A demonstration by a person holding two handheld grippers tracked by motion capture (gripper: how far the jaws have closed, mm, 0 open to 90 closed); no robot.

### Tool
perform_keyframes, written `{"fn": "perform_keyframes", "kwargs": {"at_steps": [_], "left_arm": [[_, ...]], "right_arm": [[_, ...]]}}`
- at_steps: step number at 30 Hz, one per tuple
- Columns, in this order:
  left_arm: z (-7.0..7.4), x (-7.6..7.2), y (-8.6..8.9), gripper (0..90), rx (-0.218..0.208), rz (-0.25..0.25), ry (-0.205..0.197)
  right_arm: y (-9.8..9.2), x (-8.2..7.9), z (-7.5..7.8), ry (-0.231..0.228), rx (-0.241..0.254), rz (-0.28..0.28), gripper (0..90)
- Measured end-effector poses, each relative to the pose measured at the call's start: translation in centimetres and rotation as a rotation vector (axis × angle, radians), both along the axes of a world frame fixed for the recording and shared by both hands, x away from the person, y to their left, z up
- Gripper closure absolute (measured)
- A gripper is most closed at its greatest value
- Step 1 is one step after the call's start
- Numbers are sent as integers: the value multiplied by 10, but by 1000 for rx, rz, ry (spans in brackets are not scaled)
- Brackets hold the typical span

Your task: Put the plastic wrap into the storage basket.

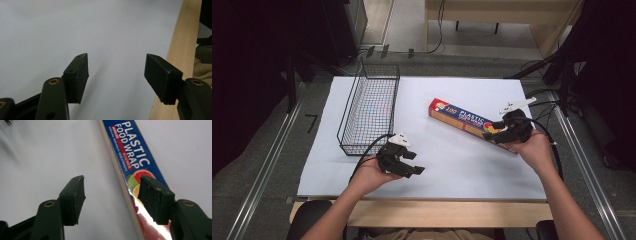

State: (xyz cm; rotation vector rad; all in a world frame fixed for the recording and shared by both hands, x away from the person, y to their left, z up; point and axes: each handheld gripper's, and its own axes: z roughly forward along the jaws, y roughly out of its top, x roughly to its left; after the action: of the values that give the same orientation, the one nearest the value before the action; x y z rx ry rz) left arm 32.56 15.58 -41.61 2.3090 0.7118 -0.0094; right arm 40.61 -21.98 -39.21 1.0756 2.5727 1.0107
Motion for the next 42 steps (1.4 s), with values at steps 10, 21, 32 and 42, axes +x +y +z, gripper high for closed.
{"fn": "perform_keyframes", "kwargs": {"at_steps": [10,21,32,42], "left_arm": [[-1,0,-1,367,2,-3,3],[-1,0,-1,367,-3,-1,3],[-1,1,-1,367,-5,-2,1],[-2,1,-1,367,-4,-8,-1]], "right_arm": [[13,33,-4,14,-64,24,302],[30,62,-16,41,-144,54,241],[37,74,-35,90,-251,102,246],[38,82,-48,125,-258,134,283]]}}
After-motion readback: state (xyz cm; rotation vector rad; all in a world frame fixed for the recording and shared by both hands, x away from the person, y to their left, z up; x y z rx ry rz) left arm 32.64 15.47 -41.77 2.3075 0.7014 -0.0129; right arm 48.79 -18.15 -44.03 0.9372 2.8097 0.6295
